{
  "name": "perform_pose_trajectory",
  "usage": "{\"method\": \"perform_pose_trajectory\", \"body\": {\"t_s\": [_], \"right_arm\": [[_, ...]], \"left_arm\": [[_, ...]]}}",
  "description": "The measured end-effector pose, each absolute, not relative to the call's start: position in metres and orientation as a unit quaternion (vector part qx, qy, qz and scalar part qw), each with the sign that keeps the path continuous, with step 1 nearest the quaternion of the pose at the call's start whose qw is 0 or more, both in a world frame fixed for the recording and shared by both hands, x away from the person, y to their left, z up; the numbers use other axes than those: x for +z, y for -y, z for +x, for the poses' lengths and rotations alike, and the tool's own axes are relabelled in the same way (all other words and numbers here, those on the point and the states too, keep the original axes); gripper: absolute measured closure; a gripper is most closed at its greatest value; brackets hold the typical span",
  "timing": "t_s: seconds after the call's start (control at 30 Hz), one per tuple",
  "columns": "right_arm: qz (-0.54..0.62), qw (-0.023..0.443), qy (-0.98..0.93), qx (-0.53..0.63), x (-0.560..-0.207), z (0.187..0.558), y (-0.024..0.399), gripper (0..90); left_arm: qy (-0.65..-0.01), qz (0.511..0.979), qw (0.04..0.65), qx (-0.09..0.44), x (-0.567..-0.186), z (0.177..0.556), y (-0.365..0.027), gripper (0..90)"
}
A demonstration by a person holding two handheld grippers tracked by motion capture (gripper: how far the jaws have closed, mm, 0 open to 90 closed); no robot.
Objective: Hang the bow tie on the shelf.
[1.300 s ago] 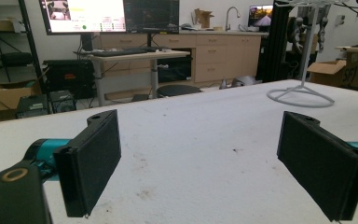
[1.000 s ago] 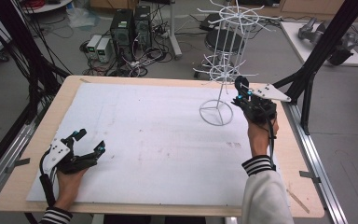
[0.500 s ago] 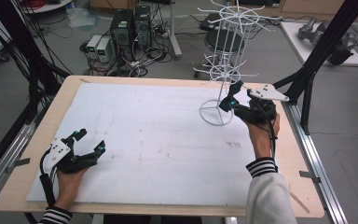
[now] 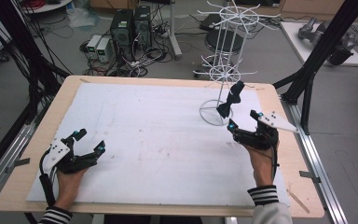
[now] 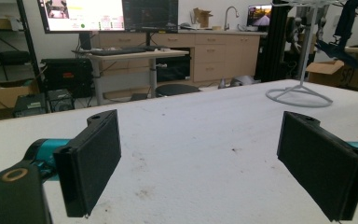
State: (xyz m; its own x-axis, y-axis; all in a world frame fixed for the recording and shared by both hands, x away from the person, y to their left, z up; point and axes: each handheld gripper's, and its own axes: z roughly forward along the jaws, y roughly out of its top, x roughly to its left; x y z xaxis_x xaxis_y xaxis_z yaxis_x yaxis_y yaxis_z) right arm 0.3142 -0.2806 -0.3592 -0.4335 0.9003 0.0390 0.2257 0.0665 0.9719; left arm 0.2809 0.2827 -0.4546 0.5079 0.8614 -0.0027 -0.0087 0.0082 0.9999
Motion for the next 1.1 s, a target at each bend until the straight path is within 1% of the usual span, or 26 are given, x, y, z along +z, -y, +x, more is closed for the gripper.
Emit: {"method": "perform_pose_trajectory", "body": {"t_s": [0.1,0.13,0.33,0.53,0.83,0.9,1.1], "right_arm": [[0.422,0.324,-0.648,0.546,-0.37,0.304,0.281,10.3],[0.412,0.339,-0.64,0.553,-0.382,0.292,0.281,10.3],[0.384,0.368,-0.635,0.56,-0.407,0.278,0.278,10.3],[0.383,0.379,-0.629,0.56,-0.431,0.27,0.274,10.4],[0.387,0.378,-0.622,0.566,-0.452,0.27,0.275,10.3],[0.386,0.385,-0.62,0.565,-0.452,0.27,0.275,10.3],[0.387,0.383,-0.621,0.564,-0.453,0.27,0.274,10.3]], "left_arm": [[-0.35,0.608,0.619,0.353,-0.455,0.281,-0.283,13.8],[-0.35,0.608,0.619,0.353,-0.455,0.281,-0.283,13.8],[-0.348,0.607,0.621,0.354,-0.455,0.281,-0.283,13.8],[-0.346,0.605,0.621,0.357,-0.455,0.28,-0.283,13.8],[-0.346,0.606,0.62,0.358,-0.455,0.28,-0.283,13.7],[-0.346,0.607,0.621,0.356,-0.455,0.28,-0.282,13.7],[-0.347,0.605,0.621,0.358,-0.455,0.279,-0.283,13.7]]}}
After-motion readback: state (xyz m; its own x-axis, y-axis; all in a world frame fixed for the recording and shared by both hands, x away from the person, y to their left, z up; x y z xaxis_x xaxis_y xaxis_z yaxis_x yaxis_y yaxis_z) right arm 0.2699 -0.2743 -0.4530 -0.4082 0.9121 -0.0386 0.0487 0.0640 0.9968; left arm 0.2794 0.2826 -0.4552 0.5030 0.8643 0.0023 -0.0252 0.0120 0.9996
